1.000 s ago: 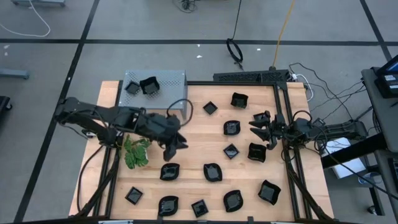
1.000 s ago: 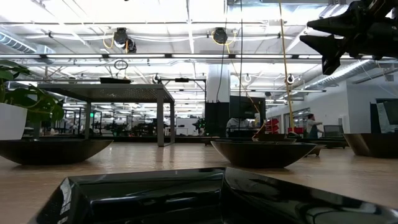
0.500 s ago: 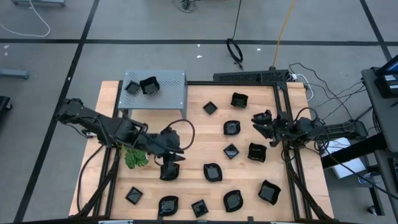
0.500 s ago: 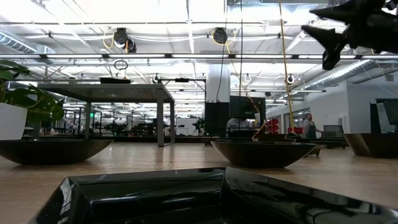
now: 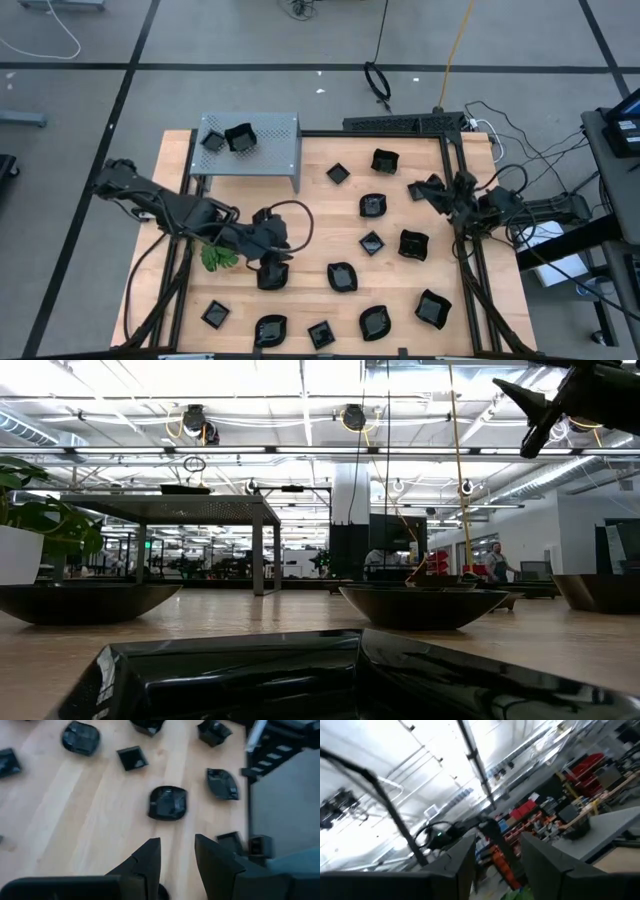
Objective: Pick & Place Mini shaped plates
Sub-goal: Put the leaf-shaped plate on the shelf
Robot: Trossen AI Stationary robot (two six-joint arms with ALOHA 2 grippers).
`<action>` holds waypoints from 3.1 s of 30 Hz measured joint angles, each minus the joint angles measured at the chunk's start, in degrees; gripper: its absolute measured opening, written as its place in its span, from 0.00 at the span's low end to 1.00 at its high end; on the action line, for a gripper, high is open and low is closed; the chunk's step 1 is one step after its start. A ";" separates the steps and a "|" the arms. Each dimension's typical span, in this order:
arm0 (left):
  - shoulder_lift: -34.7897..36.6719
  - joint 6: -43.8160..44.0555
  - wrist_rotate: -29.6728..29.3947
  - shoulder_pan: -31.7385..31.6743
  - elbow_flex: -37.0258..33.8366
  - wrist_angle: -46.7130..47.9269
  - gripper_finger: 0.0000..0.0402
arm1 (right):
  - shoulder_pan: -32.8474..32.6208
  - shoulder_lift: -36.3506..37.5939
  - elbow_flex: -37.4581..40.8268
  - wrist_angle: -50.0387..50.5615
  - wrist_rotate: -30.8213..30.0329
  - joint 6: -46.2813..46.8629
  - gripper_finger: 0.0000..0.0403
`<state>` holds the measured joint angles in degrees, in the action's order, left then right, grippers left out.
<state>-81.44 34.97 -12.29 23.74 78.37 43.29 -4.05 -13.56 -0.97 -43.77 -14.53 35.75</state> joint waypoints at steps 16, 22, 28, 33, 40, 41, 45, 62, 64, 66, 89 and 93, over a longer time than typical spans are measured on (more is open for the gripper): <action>-0.05 -2.20 0.30 -2.63 0.02 3.83 0.30 | 0.31 -7.53 -8.15 7.23 -7.93 -11.93 0.36; -3.24 2.73 2.27 -2.50 -0.03 4.68 0.30 | 0.33 -14.38 -17.30 24.97 -7.95 -13.00 0.36; -10.58 7.00 9.26 -1.25 -0.03 4.74 0.30 | 0.17 -21.06 -23.58 33.86 -7.77 -13.42 0.36; -17.31 7.16 15.11 0.48 -0.03 5.16 0.30 | 0.17 -24.78 -24.17 34.20 -7.73 -14.36 0.36; -24.73 6.06 19.95 2.80 -0.05 10.17 0.37 | 0.17 -28.11 -24.18 35.61 -7.71 -13.97 0.36; -25.64 6.09 20.01 3.14 -0.05 10.43 0.39 | 0.17 -28.45 -24.20 35.62 -7.71 -13.97 0.36; -28.83 3.92 20.00 4.67 -0.05 10.21 0.45 | 0.17 -28.79 -24.22 35.48 -7.71 -13.97 0.36; -34.54 -2.28 11.35 6.50 0.21 9.93 0.23 | 0.15 -28.79 -24.26 35.43 -7.80 -13.95 0.36; -34.11 -2.46 10.91 6.50 0.13 10.20 0.13 | 0.15 -28.79 -24.26 35.44 -7.77 -13.96 0.36; -33.74 -3.28 10.33 6.33 0.04 10.68 0.04 | 0.15 -28.79 -24.26 35.44 -7.77 -13.95 0.36; -6.61 -7.95 -13.99 -1.90 -0.03 9.51 0.02 | 0.15 -28.76 -24.26 35.24 -7.80 -13.73 0.36; -3.74 -10.54 -19.06 -7.82 -0.01 9.51 0.02 | 0.15 -28.76 -24.26 35.24 -7.77 -13.73 0.36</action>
<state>-85.18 24.43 -31.34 15.92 78.37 52.80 -3.90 -42.33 -25.23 -8.54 -22.31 22.02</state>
